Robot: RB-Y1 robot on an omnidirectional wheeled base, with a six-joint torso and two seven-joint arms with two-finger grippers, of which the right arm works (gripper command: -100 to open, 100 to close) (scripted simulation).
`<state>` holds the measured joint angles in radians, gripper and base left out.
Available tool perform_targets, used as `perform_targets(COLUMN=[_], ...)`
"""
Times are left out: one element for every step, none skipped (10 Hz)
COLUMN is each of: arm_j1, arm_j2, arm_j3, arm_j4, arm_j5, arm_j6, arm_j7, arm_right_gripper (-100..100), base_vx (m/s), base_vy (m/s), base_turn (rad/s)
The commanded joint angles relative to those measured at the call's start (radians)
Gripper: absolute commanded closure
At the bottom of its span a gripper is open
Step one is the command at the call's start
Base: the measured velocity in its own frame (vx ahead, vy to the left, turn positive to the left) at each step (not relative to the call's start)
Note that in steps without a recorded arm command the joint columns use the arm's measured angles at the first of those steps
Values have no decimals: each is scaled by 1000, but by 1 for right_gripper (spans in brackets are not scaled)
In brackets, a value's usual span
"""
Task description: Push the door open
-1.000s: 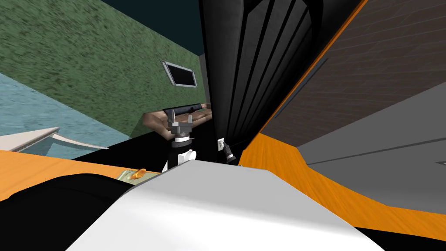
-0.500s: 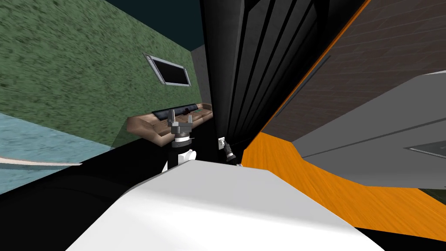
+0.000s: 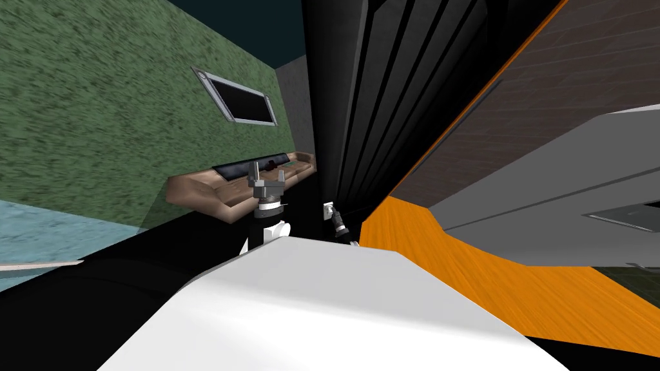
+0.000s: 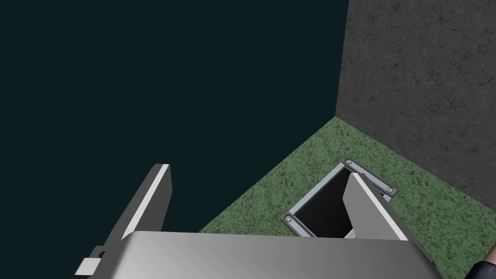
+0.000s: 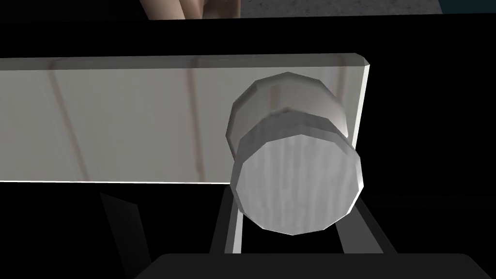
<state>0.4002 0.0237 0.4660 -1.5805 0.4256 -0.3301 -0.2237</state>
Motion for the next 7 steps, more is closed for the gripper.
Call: perform_targets(arm_j1=[3, 4, 21, 30, 42, 56, 70], arm_j2=[-20, -29, -57, -75, -97, -122, -149], arm_j3=[-10, -15, -7, -5, -3, -1, 1], arm_j4=[-3, -5, -10, -11, -13, -14, -16], arm_j5=[-5, -7, -22, -32, -43, -56, -70], arm_j6=[0, 0, -28, -44, -65, -87, -113], arm_j7=[1, 1, 3, 5, 7, 9, 12], arm_right_gripper=[100, 100, -100, -100, -100, -100, -100], base_vx=[181, 163, 100, 32, 31, 38, 44], base_vy=[18, 21, 19, 25, 19, 31, 39], base_turn=[-131, -100, -96, -34, -66, -60, -63])
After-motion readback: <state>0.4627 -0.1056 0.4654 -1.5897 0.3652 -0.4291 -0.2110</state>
